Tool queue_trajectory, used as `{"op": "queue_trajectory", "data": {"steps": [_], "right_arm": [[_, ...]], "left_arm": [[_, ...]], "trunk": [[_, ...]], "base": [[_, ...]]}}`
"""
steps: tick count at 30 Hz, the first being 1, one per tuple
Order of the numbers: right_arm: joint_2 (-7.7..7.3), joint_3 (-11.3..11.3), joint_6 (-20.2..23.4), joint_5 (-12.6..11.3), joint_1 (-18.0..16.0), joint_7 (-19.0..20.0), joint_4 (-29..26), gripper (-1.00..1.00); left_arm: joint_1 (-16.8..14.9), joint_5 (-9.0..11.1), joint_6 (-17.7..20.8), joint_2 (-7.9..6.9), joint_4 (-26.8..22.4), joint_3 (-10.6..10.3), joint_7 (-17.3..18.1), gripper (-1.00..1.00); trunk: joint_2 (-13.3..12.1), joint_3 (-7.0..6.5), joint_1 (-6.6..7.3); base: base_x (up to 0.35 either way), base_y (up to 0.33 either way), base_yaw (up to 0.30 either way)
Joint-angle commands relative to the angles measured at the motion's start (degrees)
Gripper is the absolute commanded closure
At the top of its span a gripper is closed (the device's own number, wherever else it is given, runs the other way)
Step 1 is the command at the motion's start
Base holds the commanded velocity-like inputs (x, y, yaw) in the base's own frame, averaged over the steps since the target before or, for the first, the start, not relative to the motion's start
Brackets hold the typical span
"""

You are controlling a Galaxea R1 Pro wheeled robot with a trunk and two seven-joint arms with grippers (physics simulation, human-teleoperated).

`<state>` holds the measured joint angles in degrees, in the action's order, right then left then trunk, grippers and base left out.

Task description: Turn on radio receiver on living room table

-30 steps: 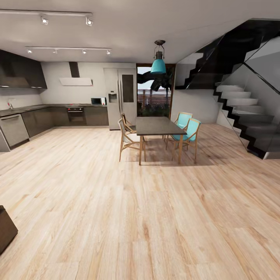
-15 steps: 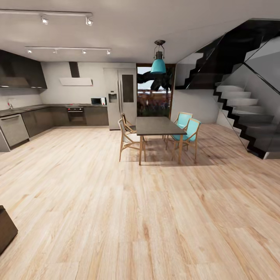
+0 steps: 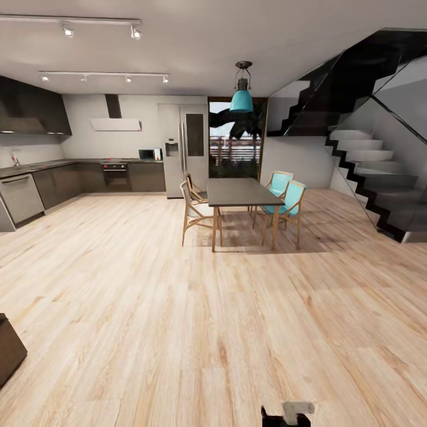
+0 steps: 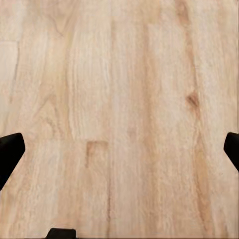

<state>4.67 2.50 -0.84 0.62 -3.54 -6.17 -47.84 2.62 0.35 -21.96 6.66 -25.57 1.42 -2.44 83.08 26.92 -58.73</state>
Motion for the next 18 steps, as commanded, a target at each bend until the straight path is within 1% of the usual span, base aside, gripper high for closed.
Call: {"op": "queue_trajectory", "data": {"steps": [1,2,3,4,5,6,7,9,11,12,14,15,16,17,18], "right_arm": [[0.06,0.35,0.18,-0.2,0.03,-1.02,-2.13,-1.0],[0.08,0.48,0.27,-0.27,0.03,-1.48,-3.56,-1.0],[0.14,0.68,0.46,-0.36,0.03,-2.35,-6.29,-1.0],[0.28,0.82,0.76,-0.42,0.03,-3.08,-8.88,-1.0],[0.44,0.94,1.57,-0.46,0.03,-3.58,-11.34,-1.0],[0.59,1.19,3.33,-0.49,0.03,-3.9,-13.51,-1.0],[0.65,1.38,4.69,-0.5,0.03,-4.01,-14.49,-1.0],[0.77,2.33,12.56,-0.52,0.03,-4.28,-18.04,-1.0],[0.83,2.86,22.03,-0.57,0.03,-4.37,-21.93,-1.0],[0.83,2.95,24.4,-0.58,0.03,-4.37,-22.99,-1.0],[0.85,3.32,33.16,-0.6,0.03,-4.27,-26.97,-1.0],[0.85,3.54,36.32,-0.64,0.03,-4.2,-28.25,-1.0],[0.86,3.82,38.45,-0.66,0.03,-4.12,-29.11,-1.0],[0.86,4.45,40.3,-0.65,0.03,-4.03,-29.89,-1.0],[0.86,5.03,41.18,-0.64,0.03,-3.98,-30.35,-1.0]], "left_arm": [[0.02,0.01,0.05,0.07,-1.96,0.03,-0.07,-1.0],[0.02,0.01,0.23,0.1,-3.08,0.04,-0.1,-1.0],[0.02,0.02,1.34,0.14,-5.7,0.05,-0.13,-1.0],[0.02,0.15,3.73,0.19,-8.75,0.06,-0.15,-1.0],[0.02,0.58,7.45,0.26,-12.02,0.06,-0.15,-1.0],[0.02,1.41,12.11,0.3,-15.48,0.05,-0.05,-1.0],[0.02,1.96,14.65,0.31,-17.26,0.04,-0.01,-1.0],[0.02,4.5,24.99,0.39,-24.78,-0.08,0.09,-1.0],[0.02,6.54,34.62,0.44,-31.54,-0.26,0.13,-1.0],[0.02,6.85,36.95,0.44,-32.88,-0.35,0.14,-1.0],[0.02,7.65,47.05,0.45,-36.94,-1.12,0.27,-1.0],[0.02,7.9,51.68,0.45,-38.68,-1.59,0.52,-1.0],[0.02,8.05,55.5,0.45,-40.32,-2.17,0.97,-1.0],[0.02,8.14,59.1,0.34,-42.47,-3.46,1.87,-1.0],[0.02,8.16,60.96,-0.03,-43.82,-5.31,2.53,-1.0]], "trunk": [[0.0,0.01,0.0],[0.0,0.01,0.0],[0.0,0.01,0.0],[0.0,0.01,0.0],[0.0,0.01,0.0],[0.0,0.01,0.0],[0.0,0.01,0.0],[0.0,0.01,0.0],[0.0,0.01,0.0],[0.0,0.01,0.0],[0.0,0.01,0.0],[0.0,0.01,0.0],[0.0,0.01,0.0],[0.0,0.01,0.0],[0.0,0.01,0.0]], "base": [[0.0,0.0,0.0],[0.0,0.0,0.0],[0.0,0.0,0.0],[0.0,0.0,0.0],[0.0,0.0,0.0],[0.0,0.0,0.0],[0.0,0.0,0.0],[0.0,0.0,0.0],[0.0,0.0,0.0],[0.0,0.0,0.0],[0.0,0.0,0.0],[0.0,0.0,0.0],[0.0,0.0,0.0],[0.0,0.0,0.0],[0.0,0.0,0.0]]}}
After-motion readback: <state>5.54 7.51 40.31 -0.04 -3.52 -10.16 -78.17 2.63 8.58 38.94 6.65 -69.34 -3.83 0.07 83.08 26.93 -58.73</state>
